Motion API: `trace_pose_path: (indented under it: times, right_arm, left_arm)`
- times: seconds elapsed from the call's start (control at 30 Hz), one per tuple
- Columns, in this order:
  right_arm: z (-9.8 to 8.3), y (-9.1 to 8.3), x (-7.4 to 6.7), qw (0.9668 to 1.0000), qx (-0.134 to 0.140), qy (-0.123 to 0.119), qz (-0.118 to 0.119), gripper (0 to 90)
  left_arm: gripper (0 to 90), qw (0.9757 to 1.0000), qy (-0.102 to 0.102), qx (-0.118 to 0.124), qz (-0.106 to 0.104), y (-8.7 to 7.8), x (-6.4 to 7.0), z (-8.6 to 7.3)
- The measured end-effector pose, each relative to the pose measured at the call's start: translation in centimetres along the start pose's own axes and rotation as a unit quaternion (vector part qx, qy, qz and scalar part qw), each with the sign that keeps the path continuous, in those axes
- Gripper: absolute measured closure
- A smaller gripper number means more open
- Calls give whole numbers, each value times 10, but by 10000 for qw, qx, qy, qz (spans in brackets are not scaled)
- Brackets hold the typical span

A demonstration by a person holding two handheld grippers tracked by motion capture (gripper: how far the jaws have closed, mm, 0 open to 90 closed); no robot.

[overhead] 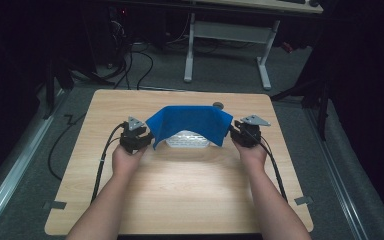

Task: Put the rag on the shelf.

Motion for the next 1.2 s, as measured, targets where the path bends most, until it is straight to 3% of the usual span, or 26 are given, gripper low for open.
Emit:
trace_pose_path:
  times: [0.27,0.33,0.47,0.53,0.57,0.7,0.8,0.83,0.93,1.0,1.1,1.13,1.2]
  right_arm:
    - [-8,-4,8,9999,-84,30,-52,616]
    - [-11,-8,8,10000,1,12,-89,612]
    - [-18,-14,9,9999,-41,-39,-106,588]
    - [-24,-21,7,9998,64,-122,-169,582]
    - [-30,-30,5,9997,-13,-115,-196,565]
    - [-43,-41,1,9998,136,-73,-131,557]
    - [-61,-55,-5,9997,124,-125,-161,534]
    - [-61,-55,-5,9997,124,-125,-161,534]
    - [-86,-70,-11,9997,161,-156,-126,487]
    - [-98,-77,-18,9994,82,-315,-115,459]
    - [-109,-85,-24,9990,8,-437,-99,449]
    - [-122,-93,-28,9995,22,-321,34,446]
    - [-125,-95,-30,9994,4,-349,0,447]
  left_arm:
    - [581,9999,78,-26,120,-5,-2,-4]
    - [571,9997,106,69,195,-10,-1,-6]
    - [558,9998,22,143,140,-18,-2,-12]
    - [551,9998,47,132,152,-23,-1,-17]
    - [539,9998,37,139,128,-26,0,-22]
    - [525,10000,67,38,61,-37,7,-41]
    - [515,9998,173,-119,44,-48,15,-63]
    - [509,9998,173,-119,44,-48,15,-63]
    - [508,9996,249,-82,-34,-62,27,-89]
    - [504,9996,241,-68,-118,-70,36,-106]
    - [488,9992,200,-176,-294,-80,47,-115]
    - [487,9988,326,-65,-363,-91,60,-123]
    - [487,9984,393,-82,-401,-94,66,-127]
Point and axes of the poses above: each handheld gripper's, and its own axes: y roughly forward along the jaws, z roughly out of its top, x roughly to its right, the point moved 3 cm from there along y, roughly forward along the jaws, and after that the axes turned 14 degrees about -x, right-handed, at the moved point
